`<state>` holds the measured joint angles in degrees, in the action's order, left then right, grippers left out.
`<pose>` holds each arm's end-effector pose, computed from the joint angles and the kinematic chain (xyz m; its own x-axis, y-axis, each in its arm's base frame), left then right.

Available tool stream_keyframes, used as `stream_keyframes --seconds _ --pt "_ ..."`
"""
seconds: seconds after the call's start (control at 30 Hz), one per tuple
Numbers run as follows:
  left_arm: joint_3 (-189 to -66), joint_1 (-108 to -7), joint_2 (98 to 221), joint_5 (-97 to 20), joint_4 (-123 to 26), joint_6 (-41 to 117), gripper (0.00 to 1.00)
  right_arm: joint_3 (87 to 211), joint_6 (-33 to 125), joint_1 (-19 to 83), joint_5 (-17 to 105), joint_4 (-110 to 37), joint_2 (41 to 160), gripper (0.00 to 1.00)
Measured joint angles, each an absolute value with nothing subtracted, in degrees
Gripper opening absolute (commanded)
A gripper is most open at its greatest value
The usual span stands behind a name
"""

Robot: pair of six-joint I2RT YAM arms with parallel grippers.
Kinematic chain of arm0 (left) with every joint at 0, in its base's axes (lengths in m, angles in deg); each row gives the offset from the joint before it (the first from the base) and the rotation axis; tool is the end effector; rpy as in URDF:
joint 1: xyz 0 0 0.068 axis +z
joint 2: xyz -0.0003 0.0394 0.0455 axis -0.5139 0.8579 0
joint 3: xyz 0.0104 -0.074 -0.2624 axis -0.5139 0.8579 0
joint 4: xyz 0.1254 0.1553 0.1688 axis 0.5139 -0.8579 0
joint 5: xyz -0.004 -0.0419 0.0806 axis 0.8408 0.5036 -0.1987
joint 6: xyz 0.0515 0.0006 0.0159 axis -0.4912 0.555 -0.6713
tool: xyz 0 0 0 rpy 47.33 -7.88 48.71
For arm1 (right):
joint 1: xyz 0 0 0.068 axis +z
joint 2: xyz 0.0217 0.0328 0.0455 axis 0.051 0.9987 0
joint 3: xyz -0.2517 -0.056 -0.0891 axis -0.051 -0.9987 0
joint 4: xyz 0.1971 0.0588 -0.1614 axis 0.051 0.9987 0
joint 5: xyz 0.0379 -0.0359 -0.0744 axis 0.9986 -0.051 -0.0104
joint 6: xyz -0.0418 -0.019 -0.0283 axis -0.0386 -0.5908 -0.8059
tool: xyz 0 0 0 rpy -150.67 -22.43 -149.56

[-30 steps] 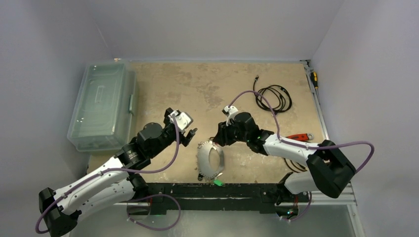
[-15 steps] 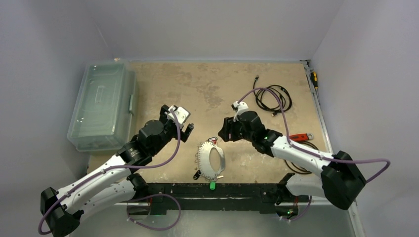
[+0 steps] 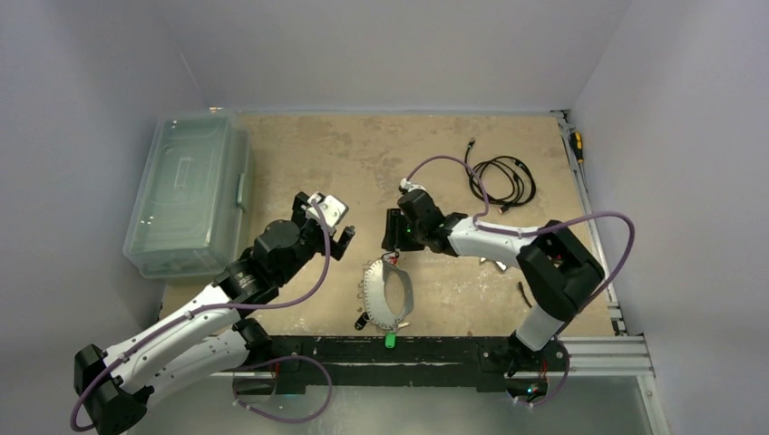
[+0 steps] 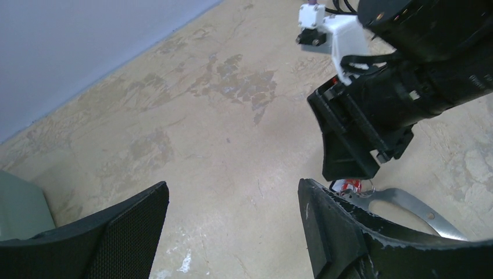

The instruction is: Put the keys on the keyring

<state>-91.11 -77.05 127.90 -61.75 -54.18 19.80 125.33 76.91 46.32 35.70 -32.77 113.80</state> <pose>0.1369 -0.1290 0.2973 -0.0901 0.2494 -0.9642 0.5347 0.8289 0.1644 0.2449 0.2310 0.1782 -0.8330 0.0559 -0.5505 -0.2167 0.8825 0.4175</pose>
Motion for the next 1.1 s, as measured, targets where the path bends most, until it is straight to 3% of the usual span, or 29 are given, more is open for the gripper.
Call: stream_keyframes --seconds 0.17,0.6,0.8,1.1 --pt "-91.1 -77.1 126.9 -62.2 -54.2 19.8 0.80 130.2 78.5 50.6 33.3 -28.7 118.0 0.53" --pt "-91.1 -77.1 125.4 -66.6 -54.1 25.1 0.82 130.2 78.5 54.3 28.0 -23.7 113.1 0.53" --pt "-91.1 -77.1 125.3 -69.3 -54.2 27.3 0.84 130.4 78.8 62.6 28.6 -23.8 113.1 0.53" --pt "-91.1 -77.1 124.8 -75.1 -54.3 28.7 0.93 129.7 83.0 67.5 29.4 -26.6 113.0 0.53"
